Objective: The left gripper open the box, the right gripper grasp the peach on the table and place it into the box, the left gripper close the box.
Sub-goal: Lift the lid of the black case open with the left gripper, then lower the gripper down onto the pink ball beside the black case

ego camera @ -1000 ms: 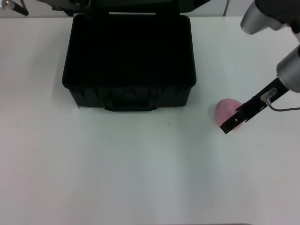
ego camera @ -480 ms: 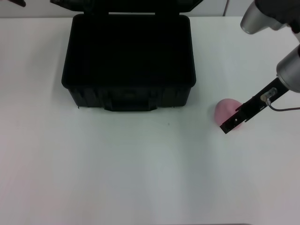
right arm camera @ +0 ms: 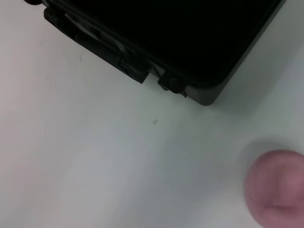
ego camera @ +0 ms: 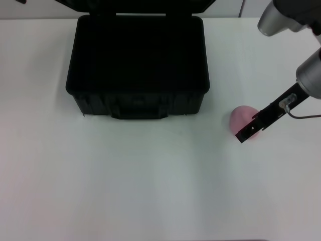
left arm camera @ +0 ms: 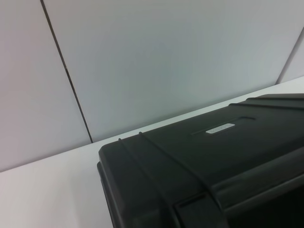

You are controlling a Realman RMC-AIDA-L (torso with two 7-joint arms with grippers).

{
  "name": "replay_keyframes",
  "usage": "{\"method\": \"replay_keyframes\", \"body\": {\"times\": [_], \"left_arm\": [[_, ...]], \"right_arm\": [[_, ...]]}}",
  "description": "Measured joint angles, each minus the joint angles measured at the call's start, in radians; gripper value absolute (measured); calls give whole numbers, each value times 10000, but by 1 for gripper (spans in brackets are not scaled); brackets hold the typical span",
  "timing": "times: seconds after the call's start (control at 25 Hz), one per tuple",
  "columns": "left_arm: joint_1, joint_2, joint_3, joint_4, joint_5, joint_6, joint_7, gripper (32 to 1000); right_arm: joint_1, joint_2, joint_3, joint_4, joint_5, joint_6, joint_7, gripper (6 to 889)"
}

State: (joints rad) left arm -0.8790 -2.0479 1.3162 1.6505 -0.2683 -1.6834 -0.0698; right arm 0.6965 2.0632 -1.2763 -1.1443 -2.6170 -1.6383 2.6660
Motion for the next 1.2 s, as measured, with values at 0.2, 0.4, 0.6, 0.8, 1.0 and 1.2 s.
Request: {"method": "replay_keyframes", "body": {"times": [0.2,0.4,0.6,0.8,1.0,1.2], "left_arm": [[0,-8,-1,0,0,0,6,383],[0,-13,-1,0,0,0,22,383],[1,-16,-1,0,-18,-7,40,383],[1,-16,0,1,-28,-25,47,383],[1,-16,1,1,-35,-46,51,384],[1,-16,0,1,-44,-51,54,384]], "right_arm": [[0,0,0,0,0,0,0,845],[12,0,11,0,-8,1,0,845],[15,-2,32,82,-43,236,0,845],[116,-25,62,767,-36,786,-130,845],[340,-98,56,1588,-109,1406,-269,844],[442,-106,-31,1877,-190,2158,-297,844]]}}
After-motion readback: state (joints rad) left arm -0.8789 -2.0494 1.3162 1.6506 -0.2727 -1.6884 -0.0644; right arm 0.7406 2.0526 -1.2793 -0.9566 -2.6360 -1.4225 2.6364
